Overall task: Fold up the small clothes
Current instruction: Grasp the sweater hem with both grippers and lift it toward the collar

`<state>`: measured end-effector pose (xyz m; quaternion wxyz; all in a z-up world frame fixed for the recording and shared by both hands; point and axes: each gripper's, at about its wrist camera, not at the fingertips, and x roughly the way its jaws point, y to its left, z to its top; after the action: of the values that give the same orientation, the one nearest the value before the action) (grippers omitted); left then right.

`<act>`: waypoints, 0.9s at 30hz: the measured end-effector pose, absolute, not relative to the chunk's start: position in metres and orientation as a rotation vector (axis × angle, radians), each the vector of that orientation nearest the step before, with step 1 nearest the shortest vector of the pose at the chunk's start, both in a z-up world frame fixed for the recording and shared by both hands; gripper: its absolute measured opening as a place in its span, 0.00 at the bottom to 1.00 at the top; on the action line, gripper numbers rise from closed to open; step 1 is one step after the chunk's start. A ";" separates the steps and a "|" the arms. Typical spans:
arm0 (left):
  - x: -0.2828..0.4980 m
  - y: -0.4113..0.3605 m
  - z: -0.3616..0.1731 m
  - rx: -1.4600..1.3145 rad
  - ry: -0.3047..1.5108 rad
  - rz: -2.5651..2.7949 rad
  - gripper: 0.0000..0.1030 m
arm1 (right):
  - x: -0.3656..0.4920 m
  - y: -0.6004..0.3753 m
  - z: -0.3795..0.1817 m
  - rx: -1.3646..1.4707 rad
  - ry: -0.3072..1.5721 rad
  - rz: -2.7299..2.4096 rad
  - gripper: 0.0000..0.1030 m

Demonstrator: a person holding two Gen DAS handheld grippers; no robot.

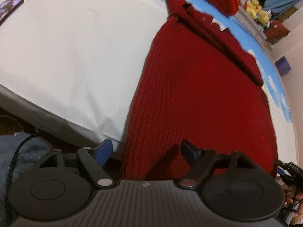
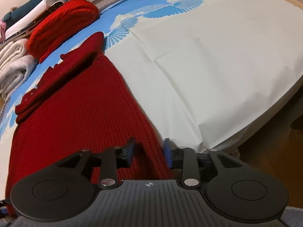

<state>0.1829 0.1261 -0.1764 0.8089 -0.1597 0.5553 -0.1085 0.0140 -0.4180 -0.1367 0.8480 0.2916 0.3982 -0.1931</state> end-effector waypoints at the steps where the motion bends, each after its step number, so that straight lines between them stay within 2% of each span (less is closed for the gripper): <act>1: 0.187 0.123 -0.181 -0.343 1.216 -0.233 0.82 | 0.015 -0.417 -0.137 0.604 0.840 -0.422 0.54; 3: 0.193 0.119 -0.189 -0.345 1.244 -0.238 0.89 | 0.019 -0.414 -0.139 0.575 0.841 -0.418 0.65; 6: 0.200 0.114 -0.196 -0.345 1.250 -0.242 0.91 | 0.029 -0.406 -0.141 0.519 0.835 -0.369 0.67; 7: 0.201 0.113 -0.196 -0.346 1.250 -0.239 0.91 | 0.031 -0.402 -0.142 0.483 0.846 -0.356 0.63; 8: 0.199 0.113 -0.196 -0.345 1.248 -0.240 0.87 | 0.033 -0.396 -0.142 0.422 0.858 -0.349 0.37; 9: 0.198 0.112 -0.194 -0.342 1.243 -0.245 0.79 | 0.033 -0.391 -0.141 0.382 0.867 -0.338 0.23; 10: 0.195 0.114 -0.191 -0.335 1.237 -0.246 0.74 | 0.032 -0.389 -0.139 0.376 0.870 -0.322 0.19; 12: 0.186 0.119 -0.184 -0.343 1.229 -0.278 0.29 | 0.029 -0.388 -0.135 0.393 0.872 -0.296 0.11; 13: 0.181 0.120 -0.180 -0.326 1.223 -0.274 0.17 | 0.027 -0.387 -0.133 0.399 0.872 -0.290 0.11; 14: 0.176 0.118 -0.177 -0.304 1.213 -0.269 0.12 | 0.025 -0.387 -0.131 0.408 0.869 -0.287 0.11; 20: 0.142 0.127 -0.145 -0.287 1.112 -0.311 0.11 | 0.001 -0.389 -0.108 0.487 0.821 -0.235 0.10; 27: 0.105 0.136 -0.113 -0.246 1.087 -0.360 0.11 | -0.050 -0.387 -0.073 0.530 0.786 -0.155 0.10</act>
<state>0.1054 0.1364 -0.1126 0.8335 -0.1162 0.5128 -0.1697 -0.0505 -0.3873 -0.0734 0.8868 0.2550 0.3782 -0.0744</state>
